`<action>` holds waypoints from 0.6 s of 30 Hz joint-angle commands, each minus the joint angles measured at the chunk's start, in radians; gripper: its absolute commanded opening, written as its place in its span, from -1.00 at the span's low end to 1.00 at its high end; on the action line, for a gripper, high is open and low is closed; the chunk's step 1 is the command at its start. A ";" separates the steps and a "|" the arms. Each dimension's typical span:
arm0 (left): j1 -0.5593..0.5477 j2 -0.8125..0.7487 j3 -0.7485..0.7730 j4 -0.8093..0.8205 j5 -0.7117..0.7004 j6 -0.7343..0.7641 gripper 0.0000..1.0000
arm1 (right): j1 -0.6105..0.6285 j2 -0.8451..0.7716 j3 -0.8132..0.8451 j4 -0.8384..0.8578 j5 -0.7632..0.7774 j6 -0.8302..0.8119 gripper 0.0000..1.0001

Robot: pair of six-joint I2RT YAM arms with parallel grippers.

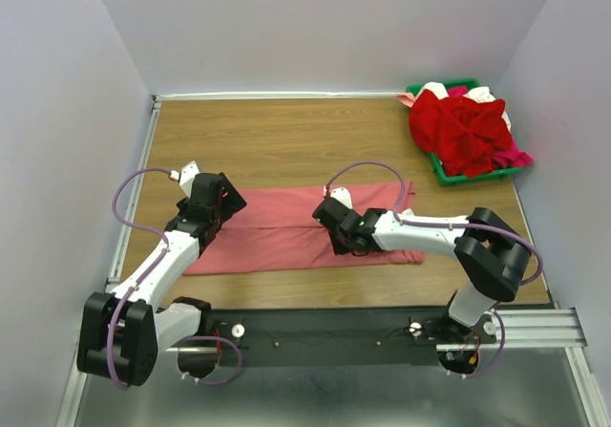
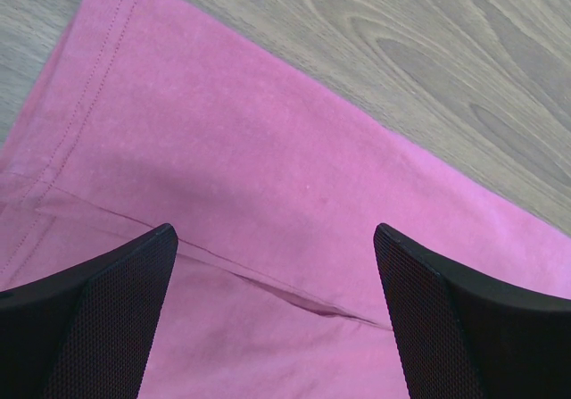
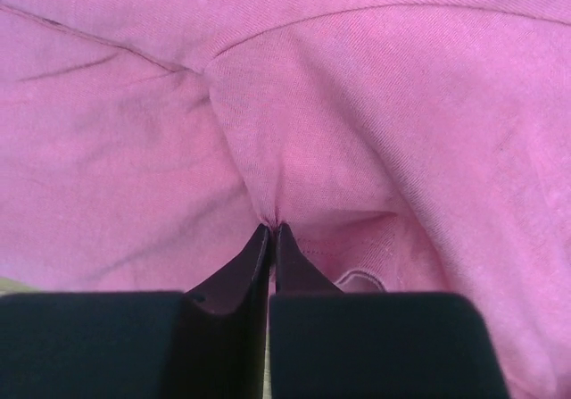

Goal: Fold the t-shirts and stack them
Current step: Fold the tshirt

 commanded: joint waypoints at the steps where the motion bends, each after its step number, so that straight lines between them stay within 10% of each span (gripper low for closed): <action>1: -0.004 -0.014 -0.008 0.017 -0.038 0.005 0.97 | 0.007 -0.032 -0.001 -0.022 0.002 0.013 -0.85; 18: -0.004 0.007 -0.005 0.026 -0.028 0.013 0.97 | 0.018 -0.045 0.037 -0.008 -0.137 0.029 -0.98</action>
